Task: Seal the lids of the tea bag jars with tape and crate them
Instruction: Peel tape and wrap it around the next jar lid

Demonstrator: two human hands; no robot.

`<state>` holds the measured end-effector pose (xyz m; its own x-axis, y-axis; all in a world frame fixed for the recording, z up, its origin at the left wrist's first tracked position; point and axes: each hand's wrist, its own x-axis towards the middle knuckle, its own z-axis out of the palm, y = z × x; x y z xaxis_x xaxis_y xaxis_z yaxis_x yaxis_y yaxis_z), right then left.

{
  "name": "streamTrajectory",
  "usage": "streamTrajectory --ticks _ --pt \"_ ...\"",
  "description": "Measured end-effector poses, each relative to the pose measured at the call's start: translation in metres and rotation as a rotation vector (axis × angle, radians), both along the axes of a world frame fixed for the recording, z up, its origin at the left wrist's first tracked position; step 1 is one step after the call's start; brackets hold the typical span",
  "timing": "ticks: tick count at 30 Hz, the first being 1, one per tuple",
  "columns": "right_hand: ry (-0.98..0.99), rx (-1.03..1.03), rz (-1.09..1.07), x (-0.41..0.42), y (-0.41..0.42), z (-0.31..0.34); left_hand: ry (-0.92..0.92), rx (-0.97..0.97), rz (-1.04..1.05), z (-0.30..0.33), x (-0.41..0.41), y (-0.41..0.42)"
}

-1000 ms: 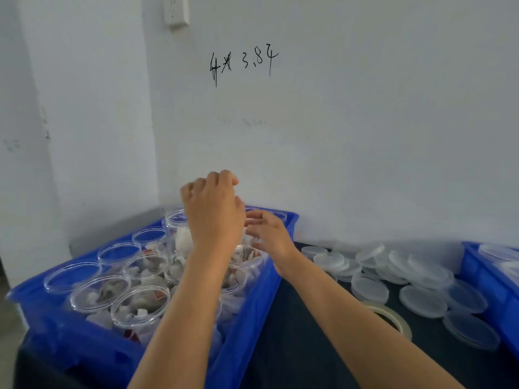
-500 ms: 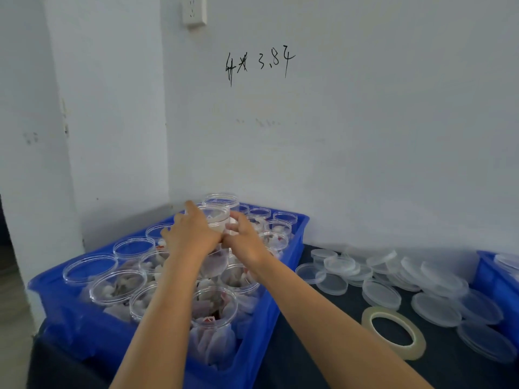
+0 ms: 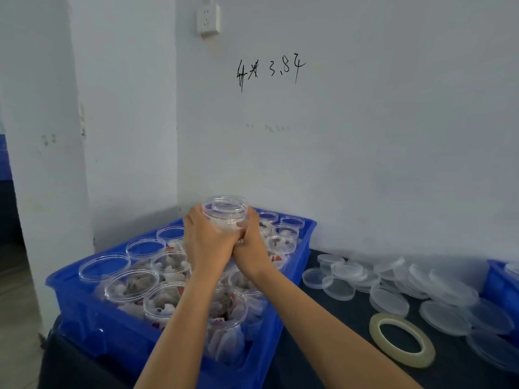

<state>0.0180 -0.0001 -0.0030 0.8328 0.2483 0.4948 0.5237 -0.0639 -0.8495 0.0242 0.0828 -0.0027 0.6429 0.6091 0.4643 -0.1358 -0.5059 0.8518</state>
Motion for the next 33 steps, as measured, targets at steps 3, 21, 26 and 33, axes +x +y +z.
streamTrajectory --ticks 3,21,26,33 --pt "-0.107 0.097 -0.008 -0.012 -0.020 0.011 -0.112 0.062 -0.006 0.020 -0.017 -0.020" --pt "0.077 0.207 -0.487 -0.040 -0.255 -0.084 0.023 -0.167 -1.365 -0.099 -0.004 -0.221" --pt "0.111 0.197 -0.514 -0.027 -0.260 -0.109 0.108 0.008 -1.302 -0.131 0.020 -0.220" --pt "0.081 0.187 -0.455 -0.008 -0.250 -0.139 0.188 0.007 -1.002 -0.161 0.036 -0.221"
